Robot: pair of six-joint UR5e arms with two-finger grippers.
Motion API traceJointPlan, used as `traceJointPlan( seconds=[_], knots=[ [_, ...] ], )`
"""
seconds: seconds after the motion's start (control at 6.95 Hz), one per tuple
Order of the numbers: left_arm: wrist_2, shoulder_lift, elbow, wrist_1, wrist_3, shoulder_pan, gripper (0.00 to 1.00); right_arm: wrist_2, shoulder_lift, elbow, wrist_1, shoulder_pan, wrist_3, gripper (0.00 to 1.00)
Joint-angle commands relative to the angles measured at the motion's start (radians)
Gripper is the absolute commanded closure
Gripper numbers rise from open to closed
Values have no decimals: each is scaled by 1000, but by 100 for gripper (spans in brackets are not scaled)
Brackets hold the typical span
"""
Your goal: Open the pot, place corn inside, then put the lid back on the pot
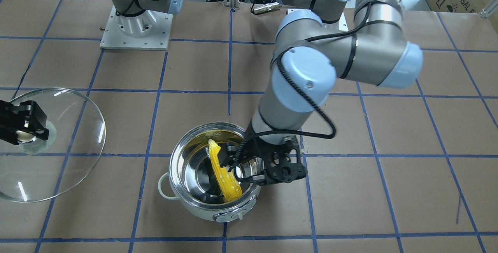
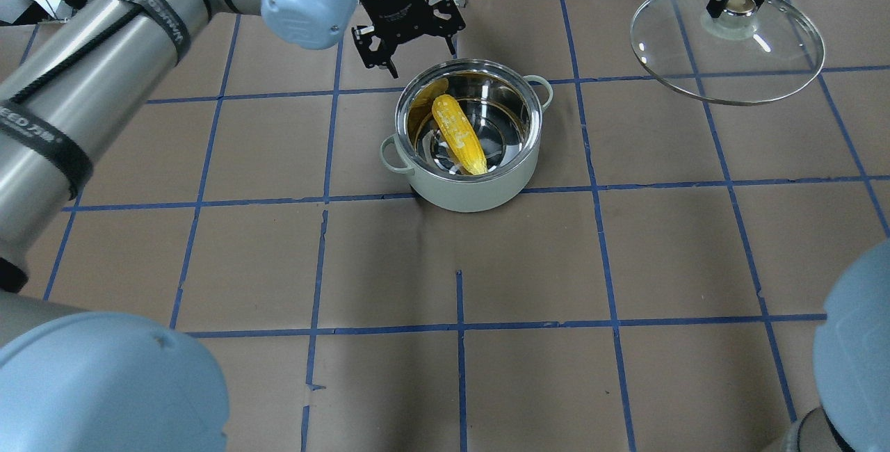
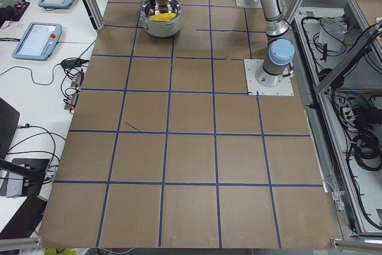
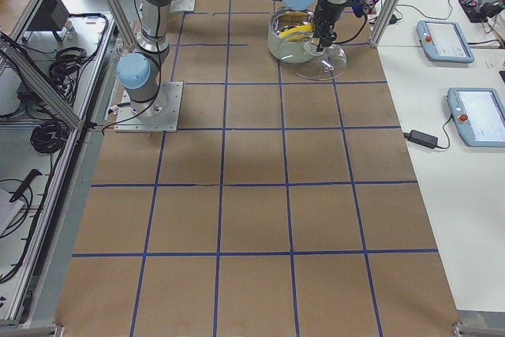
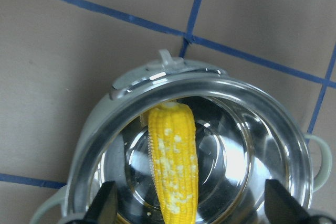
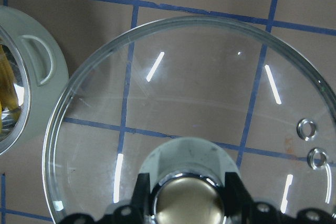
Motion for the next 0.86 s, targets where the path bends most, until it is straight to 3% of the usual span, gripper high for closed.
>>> traceJointPlan(
  seconds=[0.0,0.14,0.43,0.72],
  knots=[
    [4,150,-18,-225,329,186,0,0,19,1,-44,93,43,77],
    [12,193,-22,-307,447,260,0,-5,39,1,-111,171,127,77],
    [169,235,-30,-410,693,392,0,-5,73,1,-132,274,257,77],
    [176,240,-48,-433,712,412,0,-6,95,13,-187,367,368,78]
  ],
)
